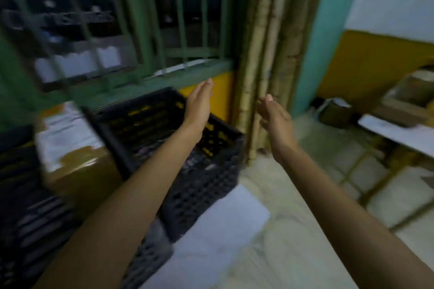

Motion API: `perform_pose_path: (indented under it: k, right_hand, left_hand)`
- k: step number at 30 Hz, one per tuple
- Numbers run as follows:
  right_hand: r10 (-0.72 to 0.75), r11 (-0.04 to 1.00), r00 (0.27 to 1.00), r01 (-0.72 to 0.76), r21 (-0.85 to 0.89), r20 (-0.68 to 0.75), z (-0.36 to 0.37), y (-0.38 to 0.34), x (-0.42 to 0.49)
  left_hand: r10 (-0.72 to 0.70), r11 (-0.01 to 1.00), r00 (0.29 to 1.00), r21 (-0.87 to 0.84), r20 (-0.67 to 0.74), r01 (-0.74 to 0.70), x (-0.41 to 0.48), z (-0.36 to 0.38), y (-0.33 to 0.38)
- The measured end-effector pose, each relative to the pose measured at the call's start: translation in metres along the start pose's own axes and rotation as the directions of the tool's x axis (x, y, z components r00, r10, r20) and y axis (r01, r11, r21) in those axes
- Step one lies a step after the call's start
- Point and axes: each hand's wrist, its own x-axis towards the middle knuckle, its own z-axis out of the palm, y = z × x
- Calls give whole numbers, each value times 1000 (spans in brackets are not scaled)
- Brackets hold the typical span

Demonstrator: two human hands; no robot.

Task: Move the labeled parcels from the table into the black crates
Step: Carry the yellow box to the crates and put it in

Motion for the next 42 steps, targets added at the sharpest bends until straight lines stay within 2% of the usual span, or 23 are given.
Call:
perform_pose_path:
  k: [5,9,14,21,26,31,34,39,42]
  right_hand:
    - [21,1000,979,-24,-10,-201,-191,-11,18]
    - [47,999,941,-50,-1,-335,-323,-17,25]
    - [23,999,876,-32,-11,-483,-452,-25,24]
    - [43,998,789,-64,-12,-613,-589,-14,37]
    - [170,985,724,-101,141,-668,-687,9,66]
    - [234,968,680,-93,234,-695,-783,28,130]
    - [237,968,666,-101,229,-707,-835,28,183]
    - [255,964,626,-103,246,-737,-908,32,247]
    - [274,956,626,-97,277,-730,-951,43,281]
  left_hand:
    - [10,994,965,-105,264,18,-28,187,-8]
    - [-38,987,944,-133,327,86,-40,312,-18]
    - [-122,964,911,-172,395,204,-41,437,-42]
    - [-150,962,826,-112,544,249,-33,586,-72]
    - [-191,952,763,-73,617,297,-6,689,-104]
    - [-234,942,713,-27,661,335,43,807,-141]
    - [-261,935,684,0,681,356,75,876,-153]
    - [-296,928,687,29,664,372,119,965,-163]
    - [-314,925,705,40,636,377,143,1007,-174]
